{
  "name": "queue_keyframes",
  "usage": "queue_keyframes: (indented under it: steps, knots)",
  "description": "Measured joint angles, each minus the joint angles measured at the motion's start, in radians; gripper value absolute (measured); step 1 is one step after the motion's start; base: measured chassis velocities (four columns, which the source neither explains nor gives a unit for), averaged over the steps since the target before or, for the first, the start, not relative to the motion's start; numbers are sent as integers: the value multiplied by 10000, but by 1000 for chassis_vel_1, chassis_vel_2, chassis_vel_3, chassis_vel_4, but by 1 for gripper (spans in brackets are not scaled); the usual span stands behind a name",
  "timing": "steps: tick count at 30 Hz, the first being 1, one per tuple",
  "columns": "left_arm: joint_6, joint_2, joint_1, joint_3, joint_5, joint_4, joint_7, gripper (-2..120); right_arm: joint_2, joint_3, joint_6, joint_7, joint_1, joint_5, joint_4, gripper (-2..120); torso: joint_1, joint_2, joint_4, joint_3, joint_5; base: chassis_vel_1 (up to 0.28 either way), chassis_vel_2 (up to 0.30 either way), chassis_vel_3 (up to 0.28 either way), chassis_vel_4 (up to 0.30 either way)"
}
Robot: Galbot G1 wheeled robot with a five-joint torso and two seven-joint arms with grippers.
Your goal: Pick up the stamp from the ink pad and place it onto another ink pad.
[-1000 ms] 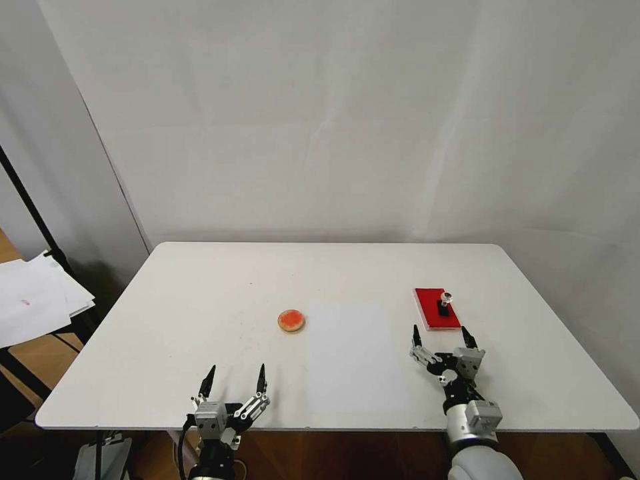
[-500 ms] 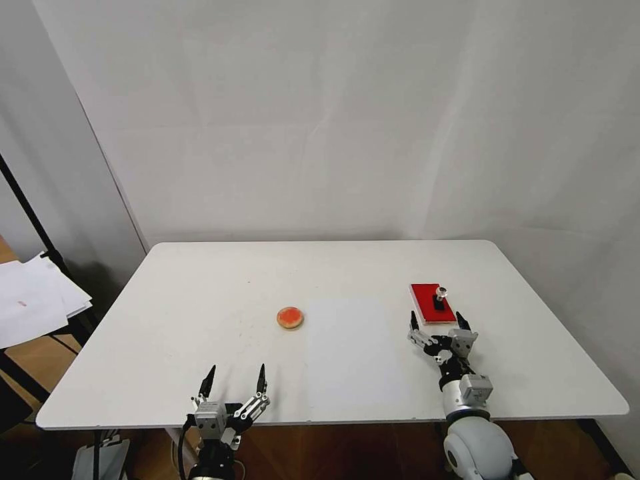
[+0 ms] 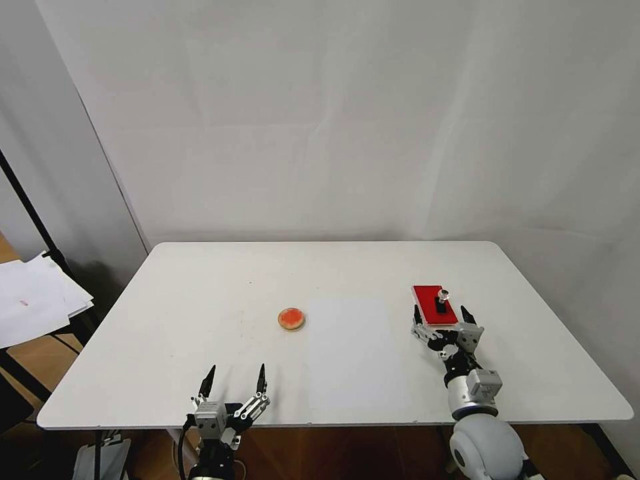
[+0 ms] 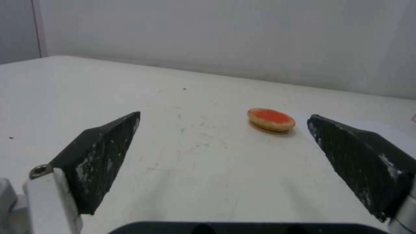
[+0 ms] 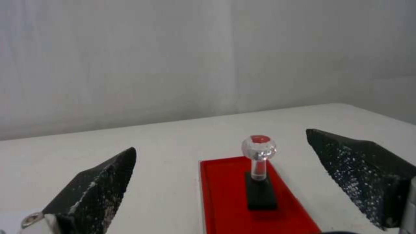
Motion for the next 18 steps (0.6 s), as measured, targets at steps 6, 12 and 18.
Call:
queue_keyframes:
  steps: [6,12,18]
  knots:
    - [0,-1,0,0,0,0,0,102,139,-73,-12,-17,260,20,-329,100,-1,0,-1,0,0,0,0,0,0]
    - [0,0,0,0,0,0,0,102,176,-85,80,-73,366,11,-505,100,-1,0,-1,0,0,0,0,0,0]
    - [0,0,0,0,0,0,0,102,182,-82,157,-126,911,132,-987,100,-1,0,-2,0,0,0,0,0,0]
